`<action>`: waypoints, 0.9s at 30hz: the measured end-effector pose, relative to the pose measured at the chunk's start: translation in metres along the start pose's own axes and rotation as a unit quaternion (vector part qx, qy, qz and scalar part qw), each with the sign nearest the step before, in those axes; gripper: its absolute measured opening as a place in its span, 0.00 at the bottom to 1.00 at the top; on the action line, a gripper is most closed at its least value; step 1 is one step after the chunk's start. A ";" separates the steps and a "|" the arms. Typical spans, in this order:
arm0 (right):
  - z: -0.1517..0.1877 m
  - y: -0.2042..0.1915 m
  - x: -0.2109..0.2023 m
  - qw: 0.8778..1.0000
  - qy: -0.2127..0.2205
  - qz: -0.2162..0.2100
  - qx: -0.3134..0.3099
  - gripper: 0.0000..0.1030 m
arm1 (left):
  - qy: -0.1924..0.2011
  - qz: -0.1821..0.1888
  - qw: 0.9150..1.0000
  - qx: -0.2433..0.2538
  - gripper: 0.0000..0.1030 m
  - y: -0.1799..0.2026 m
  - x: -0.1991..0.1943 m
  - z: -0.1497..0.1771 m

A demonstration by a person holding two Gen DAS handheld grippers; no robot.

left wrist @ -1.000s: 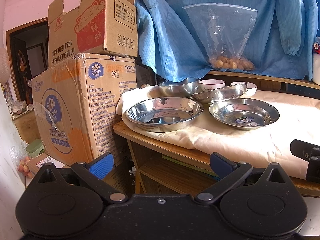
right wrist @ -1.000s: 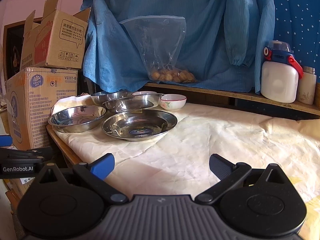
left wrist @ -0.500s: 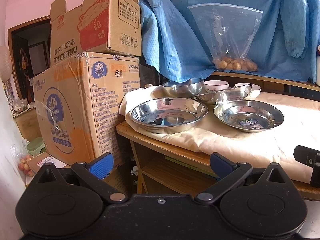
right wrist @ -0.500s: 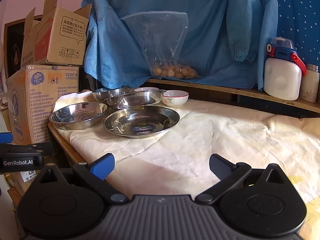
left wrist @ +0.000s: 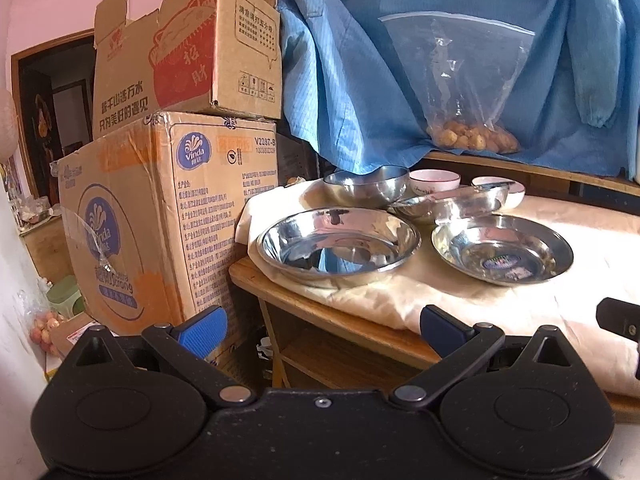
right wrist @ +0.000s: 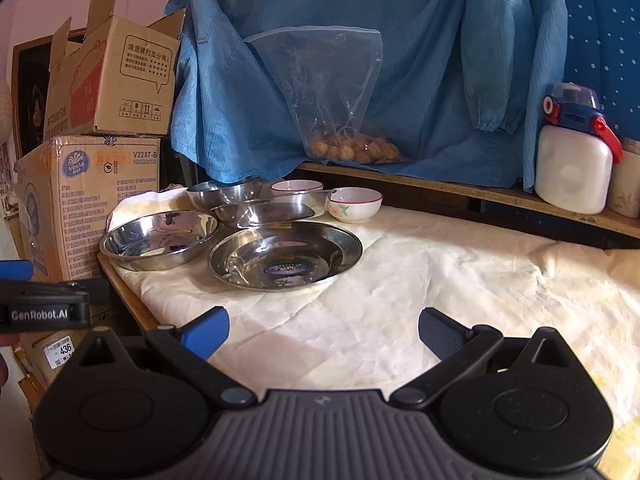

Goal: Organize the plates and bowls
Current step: 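Move the left tool toward the flat sticker plate while the right tool approaches its rim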

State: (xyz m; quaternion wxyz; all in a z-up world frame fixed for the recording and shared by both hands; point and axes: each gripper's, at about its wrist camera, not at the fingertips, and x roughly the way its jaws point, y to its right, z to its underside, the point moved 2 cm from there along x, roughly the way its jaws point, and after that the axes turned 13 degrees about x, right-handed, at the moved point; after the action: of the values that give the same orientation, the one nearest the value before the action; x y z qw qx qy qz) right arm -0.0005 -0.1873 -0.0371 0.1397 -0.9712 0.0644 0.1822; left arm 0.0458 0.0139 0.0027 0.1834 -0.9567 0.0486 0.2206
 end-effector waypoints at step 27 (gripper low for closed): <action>-0.089 -0.048 0.116 0.996 -0.039 -0.063 -0.047 1.00 | -0.057 0.038 0.997 -0.042 0.99 -0.065 0.118 -0.076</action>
State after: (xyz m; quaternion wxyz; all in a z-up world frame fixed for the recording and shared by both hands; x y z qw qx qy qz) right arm 0.1452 -0.1760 0.0116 0.1072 -0.9710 -0.0114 0.2134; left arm 0.1936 0.0441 0.0361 0.1366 -0.9469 0.0652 0.2835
